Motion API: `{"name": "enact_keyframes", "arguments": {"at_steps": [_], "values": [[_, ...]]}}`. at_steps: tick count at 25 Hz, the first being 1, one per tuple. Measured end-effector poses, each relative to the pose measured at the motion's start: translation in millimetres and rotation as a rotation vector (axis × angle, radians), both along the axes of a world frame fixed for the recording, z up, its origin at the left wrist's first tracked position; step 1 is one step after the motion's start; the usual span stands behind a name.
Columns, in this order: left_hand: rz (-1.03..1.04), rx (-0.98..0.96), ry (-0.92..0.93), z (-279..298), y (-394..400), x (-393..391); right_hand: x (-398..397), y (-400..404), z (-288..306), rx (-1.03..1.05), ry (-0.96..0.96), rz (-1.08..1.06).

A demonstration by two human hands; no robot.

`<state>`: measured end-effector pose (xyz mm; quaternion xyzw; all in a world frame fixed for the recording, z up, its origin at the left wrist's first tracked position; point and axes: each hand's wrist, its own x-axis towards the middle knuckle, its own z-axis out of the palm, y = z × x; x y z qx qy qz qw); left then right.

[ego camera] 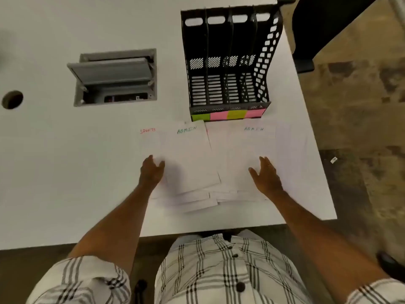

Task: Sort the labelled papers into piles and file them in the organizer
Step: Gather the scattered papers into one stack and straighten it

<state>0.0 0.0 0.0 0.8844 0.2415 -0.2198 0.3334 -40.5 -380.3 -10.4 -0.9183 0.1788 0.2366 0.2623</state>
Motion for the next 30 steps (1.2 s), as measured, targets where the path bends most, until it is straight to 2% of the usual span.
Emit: {"name": "enact_keyframes", "arguments": {"at_steps": [5, 8, 11, 15, 19, 25, 28, 30], "values": [[0.304, -0.002, 0.118, -37, 56, -8, 1, -38, -17, -0.079, -0.034, -0.286], [0.324, -0.068, 0.129, -57, 64, 2, 9, -69, -33, -0.083, -0.030, -0.522], [0.371, -0.184, 0.144, -71, 58, 7, 15, -91, -48, -0.107, 0.054, -0.749], [0.381, -0.264, 0.162, -80, 35, 10, 29, -100, -65, -0.184, 0.097, -0.699], [0.332, -0.185, 0.108, -83, 9, 9, 35, -86, -76, -0.038, 0.013, -0.665], [0.522, -0.251, 0.154, -85, -2, 11, 37, -85, -75, 0.260, -0.050, -0.735], [0.533, -0.138, 0.284, -81, -8, 9, 36, -90, -61, 0.364, -0.033, -0.695], [0.517, -0.026, 0.339, -79, -17, 5, 34, -84, -43, 0.317, -0.061, -0.604]]}}
